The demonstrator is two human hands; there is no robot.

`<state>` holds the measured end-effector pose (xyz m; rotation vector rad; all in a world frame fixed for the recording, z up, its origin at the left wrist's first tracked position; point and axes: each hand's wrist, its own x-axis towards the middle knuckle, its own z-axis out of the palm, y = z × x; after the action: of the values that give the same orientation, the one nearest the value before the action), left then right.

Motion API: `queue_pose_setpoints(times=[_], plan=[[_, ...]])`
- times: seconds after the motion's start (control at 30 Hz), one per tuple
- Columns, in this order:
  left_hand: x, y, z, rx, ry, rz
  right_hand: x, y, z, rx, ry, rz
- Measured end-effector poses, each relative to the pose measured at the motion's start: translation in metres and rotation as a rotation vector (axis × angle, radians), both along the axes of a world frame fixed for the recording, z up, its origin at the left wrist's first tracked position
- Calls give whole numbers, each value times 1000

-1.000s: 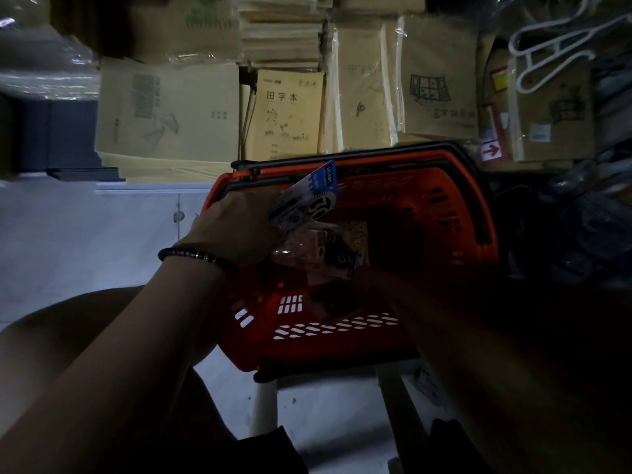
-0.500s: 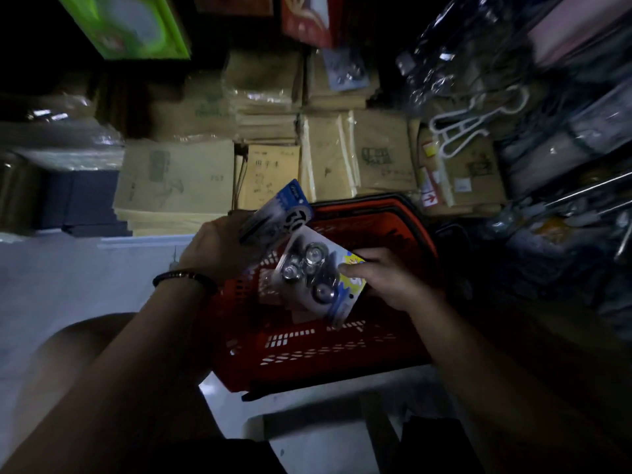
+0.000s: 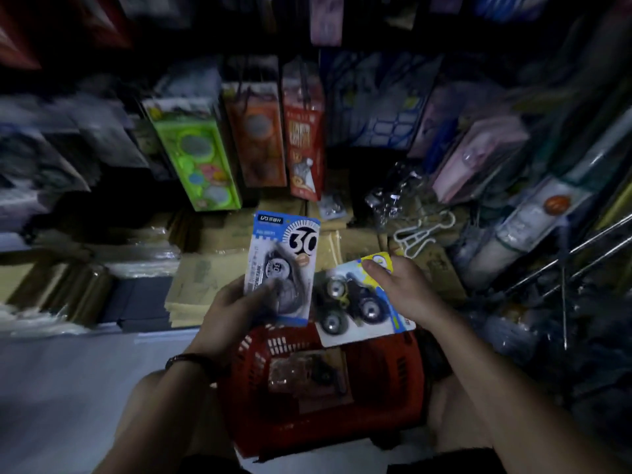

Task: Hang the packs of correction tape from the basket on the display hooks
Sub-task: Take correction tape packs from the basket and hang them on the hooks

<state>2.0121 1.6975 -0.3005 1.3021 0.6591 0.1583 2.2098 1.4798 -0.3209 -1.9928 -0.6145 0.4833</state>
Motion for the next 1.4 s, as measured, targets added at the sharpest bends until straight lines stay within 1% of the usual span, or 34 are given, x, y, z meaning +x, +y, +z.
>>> queue_pose_setpoints(times=[0.07,0.13,0.17,0.27,0.37,0.43,0.47,0.5,0.53,0.57,0.63,0.73,0.87,0.97,1.03,1.17,1.27,1.33,1.4], plan=[[3,-11,24,-4,-48,19,5,4,30,-10,-69,100],[8,-21,45,3,-85,-5,9,12,59,-57,-138,171],[10,-26,55,-28,-107,-31,12,17,69,-70,-119,187],[15,-35,84,-137,-173,-127,5,27,111,-19,3,165],[15,-36,104,-161,-214,-129,1,27,152,79,174,90],[16,-32,114,-124,-267,-103,5,25,176,169,436,36],[17,-30,120,-113,-299,-68,8,25,185,250,564,21],[19,-29,127,-111,-326,-20,11,25,191,337,656,-17],[22,-29,135,-105,-349,32,14,25,195,390,680,-54],[26,-30,143,-91,-368,88,13,24,197,418,655,-82],[32,-34,157,-71,-400,171,7,24,197,469,542,-139],[40,-38,171,-67,-416,238,-12,26,196,531,356,-129],[44,-47,192,-28,-432,203,-34,33,214,465,257,-47],[48,-53,203,17,-439,169,-39,38,231,441,165,-93],[50,-56,213,38,-456,178,-39,38,243,453,134,-111],[55,-52,231,135,-510,248,-38,39,263,458,28,-42],[58,-38,242,184,-528,352,-28,42,275,586,43,-112],[57,-24,248,145,-584,414,-18,44,281,703,152,-183],[54,-13,256,152,-640,410,-13,47,288,789,293,-188]])
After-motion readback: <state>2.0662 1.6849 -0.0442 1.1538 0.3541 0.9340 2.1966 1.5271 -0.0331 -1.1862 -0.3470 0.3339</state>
